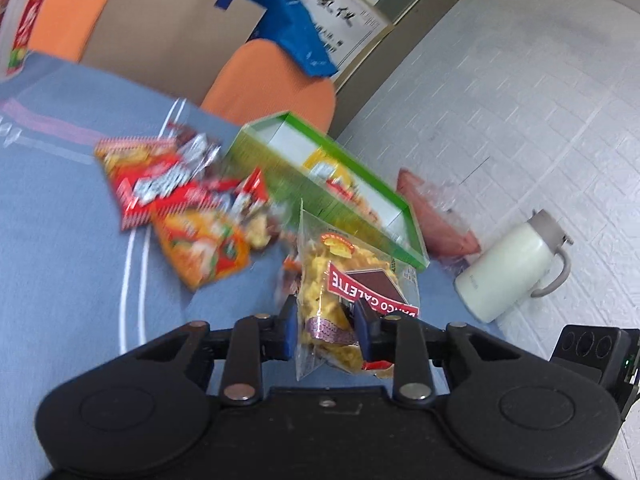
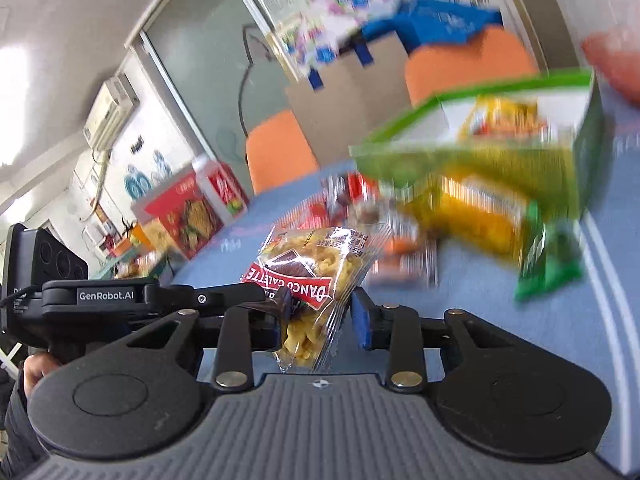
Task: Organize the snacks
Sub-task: 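Carry the Danco Galette bags into the green box and open both grippers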
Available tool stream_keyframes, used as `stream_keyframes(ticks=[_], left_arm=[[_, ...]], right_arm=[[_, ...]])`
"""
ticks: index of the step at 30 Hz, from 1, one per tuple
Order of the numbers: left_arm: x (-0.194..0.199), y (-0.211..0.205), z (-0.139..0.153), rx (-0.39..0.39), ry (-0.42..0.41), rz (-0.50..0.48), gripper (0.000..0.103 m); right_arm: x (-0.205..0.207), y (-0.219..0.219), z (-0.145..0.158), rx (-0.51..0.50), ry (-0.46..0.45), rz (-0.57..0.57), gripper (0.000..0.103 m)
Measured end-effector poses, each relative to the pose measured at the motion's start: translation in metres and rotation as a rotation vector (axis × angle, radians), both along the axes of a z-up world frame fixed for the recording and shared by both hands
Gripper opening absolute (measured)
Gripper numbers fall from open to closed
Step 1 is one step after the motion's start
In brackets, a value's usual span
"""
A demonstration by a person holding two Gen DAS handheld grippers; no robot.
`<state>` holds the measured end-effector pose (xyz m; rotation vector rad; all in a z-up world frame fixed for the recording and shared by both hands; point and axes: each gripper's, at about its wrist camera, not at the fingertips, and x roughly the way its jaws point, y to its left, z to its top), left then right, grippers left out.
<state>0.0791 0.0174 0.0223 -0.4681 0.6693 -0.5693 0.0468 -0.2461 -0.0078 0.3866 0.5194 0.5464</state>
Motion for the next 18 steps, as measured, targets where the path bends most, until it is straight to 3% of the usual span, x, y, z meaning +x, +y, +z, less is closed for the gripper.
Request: stream_keyframes(ticks=[4, 10, 18], left_arm=[[0.026, -0.015, 0.028, 0.011, -0.077, -0.005, 0.042], [0.086, -0.027, 0.056, -0.036, -0.078, -0.004, 0.045], [0.154, -0.057, 0.056, 0.007, -0.089, -0.027, 0.046]], right_arm=[[0.016, -0.005, 0.026, -0.012, -0.083, -0.039, 0.057], [0.057, -0.013, 0.053, -0.022, -0.186, -0.104, 0.057], [0.115, -0.034, 0.054, -0.023, -0.213, -0.154, 0.057]])
